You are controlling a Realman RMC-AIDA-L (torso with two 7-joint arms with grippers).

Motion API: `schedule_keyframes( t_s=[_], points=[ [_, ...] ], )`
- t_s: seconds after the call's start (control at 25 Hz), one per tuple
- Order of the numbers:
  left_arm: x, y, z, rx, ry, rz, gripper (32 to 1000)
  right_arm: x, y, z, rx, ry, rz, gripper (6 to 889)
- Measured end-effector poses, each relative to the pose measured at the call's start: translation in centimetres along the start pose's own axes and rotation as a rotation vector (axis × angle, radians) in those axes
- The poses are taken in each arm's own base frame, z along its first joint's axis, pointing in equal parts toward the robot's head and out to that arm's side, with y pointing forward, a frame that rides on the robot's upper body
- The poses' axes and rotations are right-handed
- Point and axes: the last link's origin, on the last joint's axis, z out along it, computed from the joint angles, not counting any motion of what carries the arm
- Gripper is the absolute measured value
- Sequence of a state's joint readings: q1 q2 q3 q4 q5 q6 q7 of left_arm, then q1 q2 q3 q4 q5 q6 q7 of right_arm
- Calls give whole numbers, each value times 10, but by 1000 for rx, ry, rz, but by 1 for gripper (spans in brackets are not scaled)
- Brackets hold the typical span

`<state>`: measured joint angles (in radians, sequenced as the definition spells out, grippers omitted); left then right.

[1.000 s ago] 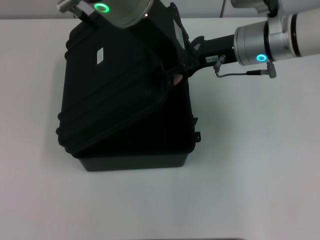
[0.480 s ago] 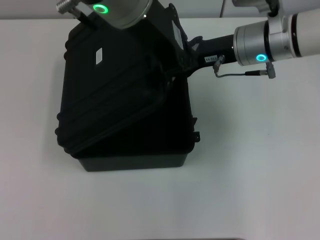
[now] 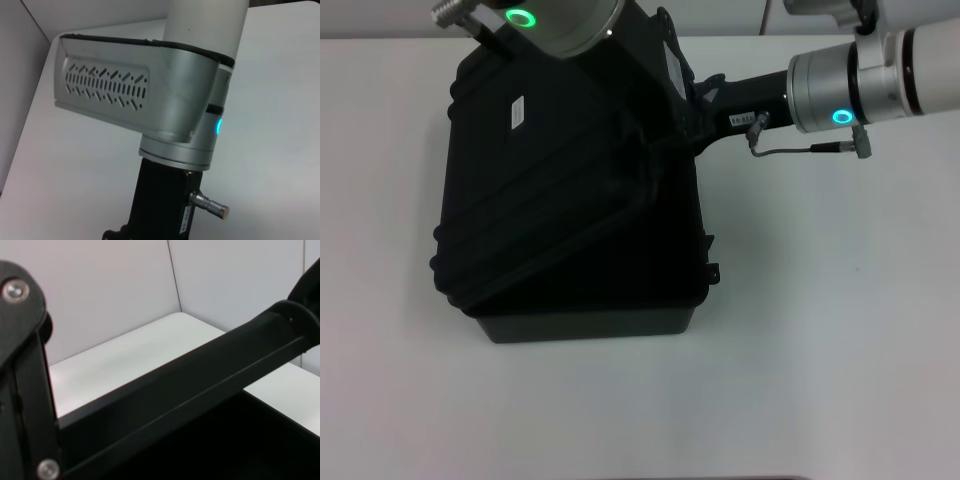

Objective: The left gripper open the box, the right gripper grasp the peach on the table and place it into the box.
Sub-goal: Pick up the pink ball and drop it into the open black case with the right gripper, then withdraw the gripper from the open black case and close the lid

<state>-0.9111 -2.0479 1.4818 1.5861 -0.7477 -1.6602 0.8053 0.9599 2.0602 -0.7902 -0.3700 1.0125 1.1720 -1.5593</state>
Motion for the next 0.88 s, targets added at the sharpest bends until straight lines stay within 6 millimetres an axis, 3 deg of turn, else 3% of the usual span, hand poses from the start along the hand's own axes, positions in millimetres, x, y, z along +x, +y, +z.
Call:
schedule_keyframes(
  t_s=[0.6,0.88],
  points=[
    [-2,0,1,-4,-4,-5,96,4,0,-3,-3,-6,7,715],
    [-4,0,3,-9,-7,-11,96,6,-2,-21,-2,-29,13,715]
  ],
)
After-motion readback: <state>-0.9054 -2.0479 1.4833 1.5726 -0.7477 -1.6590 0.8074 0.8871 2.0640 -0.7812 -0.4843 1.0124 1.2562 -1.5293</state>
